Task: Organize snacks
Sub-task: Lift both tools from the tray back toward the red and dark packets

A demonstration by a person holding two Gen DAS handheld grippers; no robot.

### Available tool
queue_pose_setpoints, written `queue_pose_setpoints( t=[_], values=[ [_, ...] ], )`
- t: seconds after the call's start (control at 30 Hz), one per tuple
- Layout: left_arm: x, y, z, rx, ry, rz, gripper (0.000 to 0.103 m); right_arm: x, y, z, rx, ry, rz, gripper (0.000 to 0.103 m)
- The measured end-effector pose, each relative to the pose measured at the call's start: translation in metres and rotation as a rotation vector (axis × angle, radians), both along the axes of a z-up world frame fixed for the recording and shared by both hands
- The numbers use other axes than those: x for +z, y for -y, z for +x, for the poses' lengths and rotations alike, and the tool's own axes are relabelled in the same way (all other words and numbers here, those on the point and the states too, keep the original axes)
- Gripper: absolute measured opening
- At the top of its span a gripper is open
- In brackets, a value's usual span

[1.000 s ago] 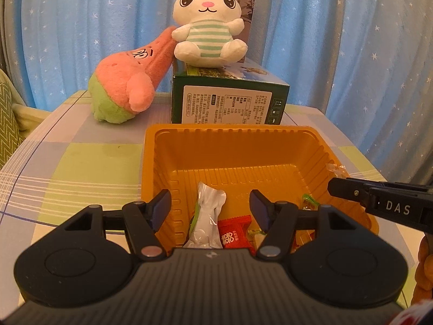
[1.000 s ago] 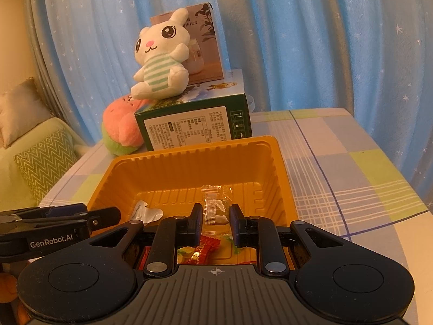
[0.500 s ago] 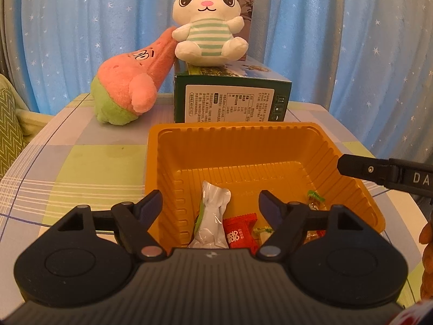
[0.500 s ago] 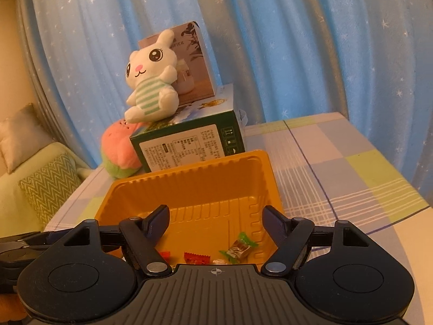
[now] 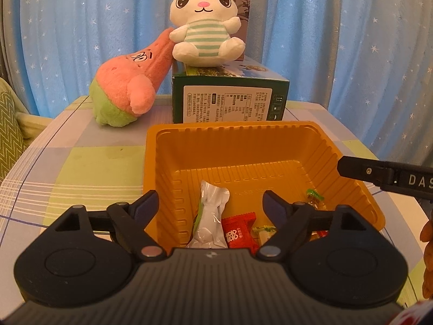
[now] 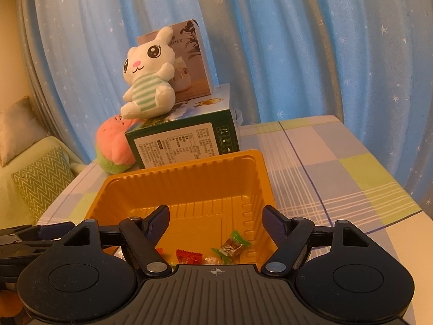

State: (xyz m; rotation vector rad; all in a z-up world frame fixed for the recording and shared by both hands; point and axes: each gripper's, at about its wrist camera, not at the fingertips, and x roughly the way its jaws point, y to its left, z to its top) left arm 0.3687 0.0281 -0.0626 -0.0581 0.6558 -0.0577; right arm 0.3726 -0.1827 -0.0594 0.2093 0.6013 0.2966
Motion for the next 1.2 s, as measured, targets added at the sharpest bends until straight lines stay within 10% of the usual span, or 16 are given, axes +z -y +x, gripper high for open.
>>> queue_pose_setpoints(
  t=[0.33, 1.2],
  values=[
    [0.004, -0.003, -0.016, 0.013, 0.025, 0.003, 0.103, 0.01, 0.007, -0.016, -0.049, 0.007, -0.02, 0.075],
    [0.066, 0.012, -0.178, 0.058, -0.019, -0.029, 0.103, 0.063, 0.056, -0.198, -0.168, -0.089, 0.017, 0.075]
  ],
)
